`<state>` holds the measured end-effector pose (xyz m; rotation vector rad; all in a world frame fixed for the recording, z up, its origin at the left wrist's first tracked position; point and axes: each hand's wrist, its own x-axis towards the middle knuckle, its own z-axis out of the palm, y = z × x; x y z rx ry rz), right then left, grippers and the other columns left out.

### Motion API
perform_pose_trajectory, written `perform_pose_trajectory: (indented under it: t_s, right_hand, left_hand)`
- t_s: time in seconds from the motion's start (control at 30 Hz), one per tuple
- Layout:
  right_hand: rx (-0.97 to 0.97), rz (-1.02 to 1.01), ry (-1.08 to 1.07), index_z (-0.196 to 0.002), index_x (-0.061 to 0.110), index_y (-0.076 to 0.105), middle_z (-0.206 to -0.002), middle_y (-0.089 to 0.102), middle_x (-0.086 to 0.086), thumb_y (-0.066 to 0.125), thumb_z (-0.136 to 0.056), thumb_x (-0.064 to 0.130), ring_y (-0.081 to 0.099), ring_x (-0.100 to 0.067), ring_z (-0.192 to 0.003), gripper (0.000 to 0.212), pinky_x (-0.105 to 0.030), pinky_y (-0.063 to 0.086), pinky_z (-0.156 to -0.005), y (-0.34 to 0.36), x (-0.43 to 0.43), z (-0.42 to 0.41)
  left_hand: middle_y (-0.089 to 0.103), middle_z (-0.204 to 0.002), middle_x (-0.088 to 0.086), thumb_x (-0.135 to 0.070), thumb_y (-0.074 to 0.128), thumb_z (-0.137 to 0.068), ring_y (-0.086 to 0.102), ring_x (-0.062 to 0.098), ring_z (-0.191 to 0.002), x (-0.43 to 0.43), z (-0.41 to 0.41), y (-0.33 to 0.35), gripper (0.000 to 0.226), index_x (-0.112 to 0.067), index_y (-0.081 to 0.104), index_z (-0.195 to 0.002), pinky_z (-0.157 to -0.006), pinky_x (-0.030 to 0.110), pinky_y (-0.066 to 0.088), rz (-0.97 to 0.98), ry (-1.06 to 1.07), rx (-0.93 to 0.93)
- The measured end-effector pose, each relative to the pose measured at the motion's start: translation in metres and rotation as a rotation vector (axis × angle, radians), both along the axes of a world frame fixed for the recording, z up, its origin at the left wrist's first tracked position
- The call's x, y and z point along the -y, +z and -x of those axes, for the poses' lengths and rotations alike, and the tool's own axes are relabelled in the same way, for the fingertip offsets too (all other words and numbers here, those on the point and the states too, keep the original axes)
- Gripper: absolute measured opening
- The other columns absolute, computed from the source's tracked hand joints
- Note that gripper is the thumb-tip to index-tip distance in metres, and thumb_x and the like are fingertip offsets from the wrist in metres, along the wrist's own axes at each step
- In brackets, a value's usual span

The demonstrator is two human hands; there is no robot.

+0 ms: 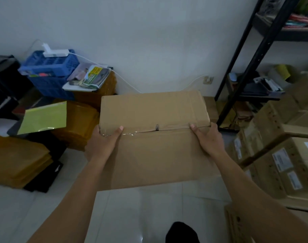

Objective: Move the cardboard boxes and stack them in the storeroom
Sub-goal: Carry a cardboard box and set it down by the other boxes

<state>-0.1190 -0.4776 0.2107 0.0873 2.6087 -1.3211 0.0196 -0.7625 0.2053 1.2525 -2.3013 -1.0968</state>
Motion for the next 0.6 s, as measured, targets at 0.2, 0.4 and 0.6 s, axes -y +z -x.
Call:
perform_pose_trajectory:
  t_s: [0.2,0.4,0.6]
  right_hand:
    - [0.034,0.014,-0.052,-0.141,0.013,0.034,-0.134,0.052,-0.012,0.057,-0.08,0.067,0.049,-0.032,-0.122,0.084,-0.036,0.041,-0.092,-0.029,0.08,0.076]
    - [0.084,0.006,-0.1,-0.142,0.012,0.034,-0.136,0.051,-0.014,0.06,-0.077,0.068,0.049,-0.034,-0.124,0.089,-0.041,0.041,-0.098,-0.058,0.148,0.171]
    - [0.114,-0.006,-0.122,-0.144,0.013,0.032,-0.14,0.047,-0.013,0.061,-0.081,0.062,0.045,-0.034,-0.127,0.085,-0.04,0.039,-0.099,-0.086,0.205,0.263]
  left_hand:
    - [0.058,-0.13,0.001,-0.073,0.06,-0.075,0.054,0.03,-0.118,0.089,0.089,-0.025,0.075,-0.026,0.048,-0.132,-0.094,0.044,0.043,-0.019,-0.079,0.033]
    - [0.059,-0.128,-0.004,-0.081,0.061,-0.065,0.057,0.025,-0.115,0.162,0.189,-0.053,0.085,-0.03,0.049,-0.133,-0.096,0.047,0.047,-0.111,-0.122,0.046]
    - [0.058,-0.132,-0.003,-0.093,0.056,-0.048,0.056,0.026,-0.119,0.225,0.289,-0.086,0.112,-0.03,0.043,-0.14,-0.098,0.05,0.047,-0.184,-0.128,0.072]
